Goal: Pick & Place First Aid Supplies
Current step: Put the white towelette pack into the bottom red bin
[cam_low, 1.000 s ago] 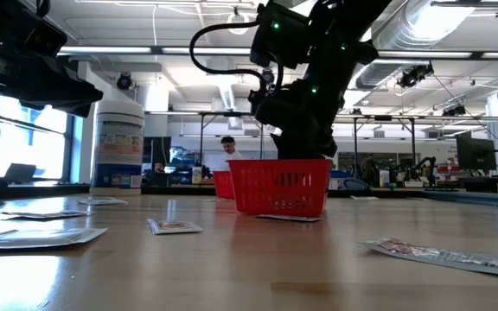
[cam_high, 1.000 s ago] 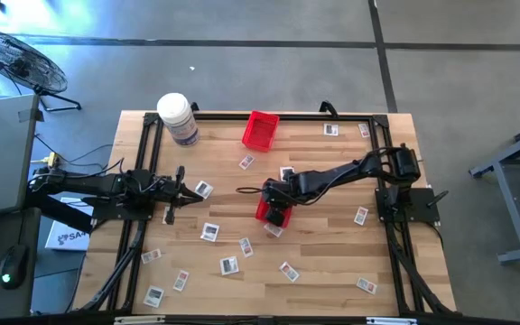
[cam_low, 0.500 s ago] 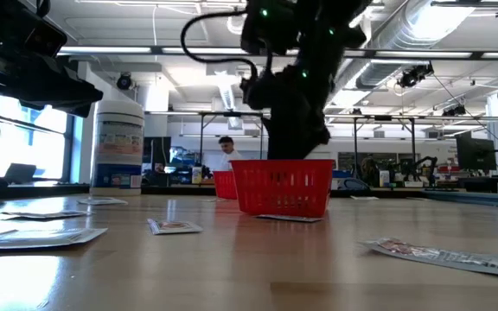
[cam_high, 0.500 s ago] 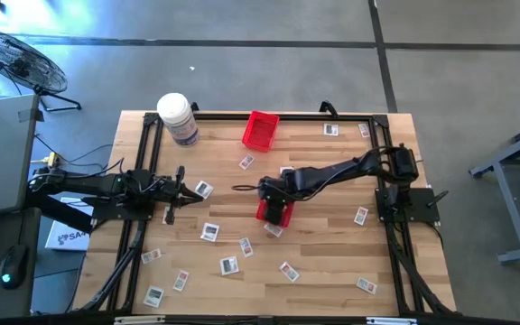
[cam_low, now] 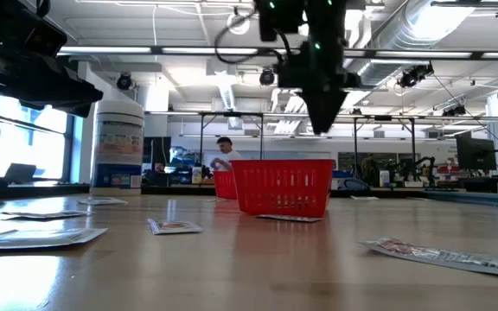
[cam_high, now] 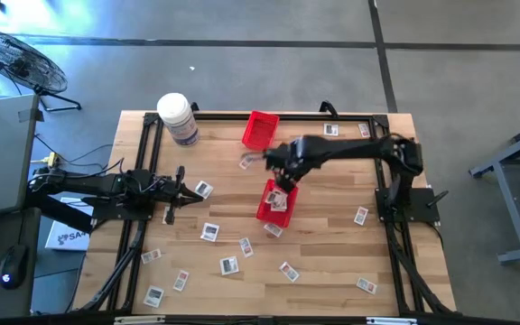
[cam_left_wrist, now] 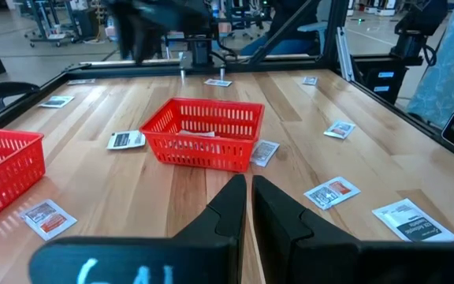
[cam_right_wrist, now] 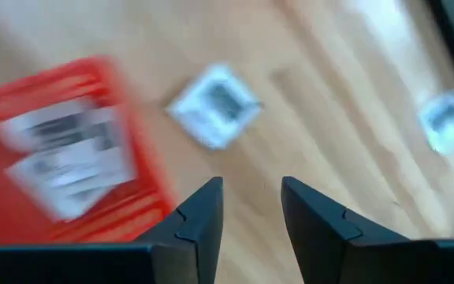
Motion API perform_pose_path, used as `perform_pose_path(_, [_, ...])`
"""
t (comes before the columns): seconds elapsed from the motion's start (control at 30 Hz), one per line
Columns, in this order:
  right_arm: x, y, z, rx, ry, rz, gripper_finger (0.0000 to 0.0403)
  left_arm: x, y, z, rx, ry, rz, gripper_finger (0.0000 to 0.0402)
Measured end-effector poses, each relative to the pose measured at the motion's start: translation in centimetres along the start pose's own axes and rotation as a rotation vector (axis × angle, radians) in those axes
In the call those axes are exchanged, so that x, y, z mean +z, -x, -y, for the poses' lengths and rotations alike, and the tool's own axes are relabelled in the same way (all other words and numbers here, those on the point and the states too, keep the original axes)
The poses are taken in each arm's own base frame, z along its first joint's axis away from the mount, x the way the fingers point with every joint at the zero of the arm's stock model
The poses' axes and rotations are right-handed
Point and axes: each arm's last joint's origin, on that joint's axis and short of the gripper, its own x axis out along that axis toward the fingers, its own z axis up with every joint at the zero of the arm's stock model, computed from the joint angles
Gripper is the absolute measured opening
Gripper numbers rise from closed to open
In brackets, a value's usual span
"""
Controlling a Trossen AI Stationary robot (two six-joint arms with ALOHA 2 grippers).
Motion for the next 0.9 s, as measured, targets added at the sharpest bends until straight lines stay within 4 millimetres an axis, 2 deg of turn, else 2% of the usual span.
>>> perform_pose_path(0.1, [0.0,-1.7,3.3,-0.009,-0.142,-0.023,0.0123,0.0,0.0,0.0,0.0,0.0,0.0,0.0021])
perform_pose_path(0.2, [0.2,-3.9,6.3,-0.028,-0.309,0.024,0.0123,0.0,0.0,0.0,0.0,0.0,0.0,0.0021])
perform_pose_path(0.53, [1.4,-11.4,14.7,-0.054,-0.698,0.128,0.0123,0.0,0.0,0.0,0.0,0.0,0.0,0.0021])
perform_pose_path(0.63, [1.3,-12.9,16.9,-0.109,-0.798,0.121,0.0123,0.0,0.0,0.0,0.0,0.0,0.0,0.0021])
perform_pose_path(0.77, [1.5,-14.1,18.7,-0.113,-0.881,0.154,0.0123,0.0,0.0,0.0,0.0,0.0,0.0,0.0021])
perform_pose_path(0.9, [1.9,-14.6,19.2,-0.07,-0.906,0.199,0.0124,0.0,0.0,0.0,0.0,0.0,0.0,0.0021])
